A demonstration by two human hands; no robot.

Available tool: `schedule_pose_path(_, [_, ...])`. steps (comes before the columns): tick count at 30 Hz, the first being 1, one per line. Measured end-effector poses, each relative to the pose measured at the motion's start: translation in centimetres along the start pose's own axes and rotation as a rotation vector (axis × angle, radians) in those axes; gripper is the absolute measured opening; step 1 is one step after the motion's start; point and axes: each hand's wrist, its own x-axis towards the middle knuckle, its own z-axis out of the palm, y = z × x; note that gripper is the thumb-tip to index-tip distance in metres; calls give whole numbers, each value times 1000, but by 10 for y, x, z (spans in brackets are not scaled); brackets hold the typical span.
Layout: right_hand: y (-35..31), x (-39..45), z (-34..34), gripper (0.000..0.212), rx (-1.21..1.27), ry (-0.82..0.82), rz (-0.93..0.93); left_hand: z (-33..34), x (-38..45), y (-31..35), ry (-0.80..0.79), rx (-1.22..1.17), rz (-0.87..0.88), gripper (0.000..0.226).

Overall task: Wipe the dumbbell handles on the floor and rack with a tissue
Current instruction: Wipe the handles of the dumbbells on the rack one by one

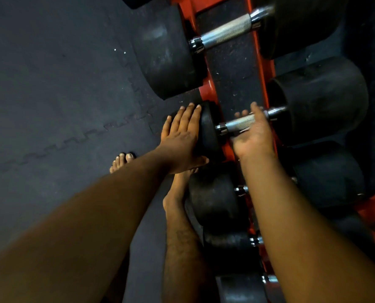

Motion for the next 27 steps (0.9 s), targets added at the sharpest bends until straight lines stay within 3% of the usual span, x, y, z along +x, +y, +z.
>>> schedule_pose_path(2, [-10, 5, -2, 12, 52, 15, -58, 0, 0, 0, -4, -5, 7, 134])
schedule_pose_path(7, [9, 3, -3, 23, -97, -34, -31, 0, 0, 2, -4, 3, 3, 134])
schedule_pose_path(12, [-8, 10, -12, 21, 69, -60, -103, 1, 0, 0, 3, 4, 5, 135])
schedule_pose_path(17, [7, 4, -7, 19, -54, -73, -58, 1, 1, 0, 1, -2, 6, 135])
schedule_pose_path(21, [-18, 6, -4, 21, 68, -16, -103, 1, 0, 0, 1, -5, 14, 135])
schedule_pose_path(27, [26, -12, -7, 37, -274, -83, 10, -1, 0, 4, -8, 10, -3, 134])
